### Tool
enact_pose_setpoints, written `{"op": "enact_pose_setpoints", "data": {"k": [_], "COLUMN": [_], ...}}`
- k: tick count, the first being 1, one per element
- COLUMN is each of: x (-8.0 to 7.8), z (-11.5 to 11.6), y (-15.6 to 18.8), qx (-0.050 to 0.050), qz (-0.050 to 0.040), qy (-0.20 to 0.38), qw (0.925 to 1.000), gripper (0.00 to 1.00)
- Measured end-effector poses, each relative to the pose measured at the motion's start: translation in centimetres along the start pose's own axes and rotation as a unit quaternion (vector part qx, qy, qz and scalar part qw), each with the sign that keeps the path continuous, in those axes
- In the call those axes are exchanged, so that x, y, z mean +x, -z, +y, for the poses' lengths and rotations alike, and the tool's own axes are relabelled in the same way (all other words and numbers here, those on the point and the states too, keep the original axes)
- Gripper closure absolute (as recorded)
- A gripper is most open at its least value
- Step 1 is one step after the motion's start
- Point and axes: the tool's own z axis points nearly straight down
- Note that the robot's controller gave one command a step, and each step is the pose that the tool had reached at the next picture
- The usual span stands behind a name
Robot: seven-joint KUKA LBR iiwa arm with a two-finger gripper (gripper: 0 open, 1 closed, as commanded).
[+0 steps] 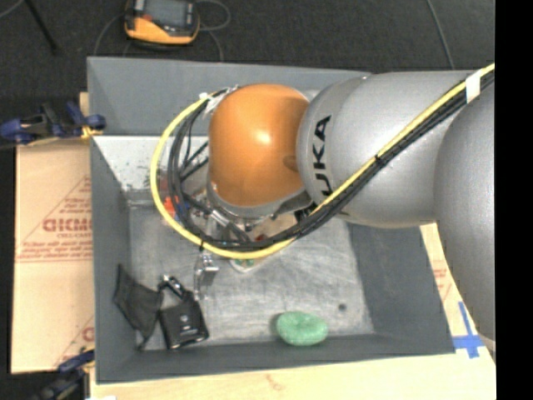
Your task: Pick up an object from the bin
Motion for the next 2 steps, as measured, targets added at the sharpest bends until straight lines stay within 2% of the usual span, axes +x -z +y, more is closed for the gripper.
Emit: {"op": "enact_pose_setpoints", "data": {"k": [1,2], "x": [-0.2,1.3], "z": [-0.1,-1.1], "y": [0.3,-3.7], "qx": [-0.001,0.0], "qz": [-0.0033,-0.0055], "qy": [-0.002,0.04], "qw": [1.0,0.9992], "gripper": [0.0,0.0]}}
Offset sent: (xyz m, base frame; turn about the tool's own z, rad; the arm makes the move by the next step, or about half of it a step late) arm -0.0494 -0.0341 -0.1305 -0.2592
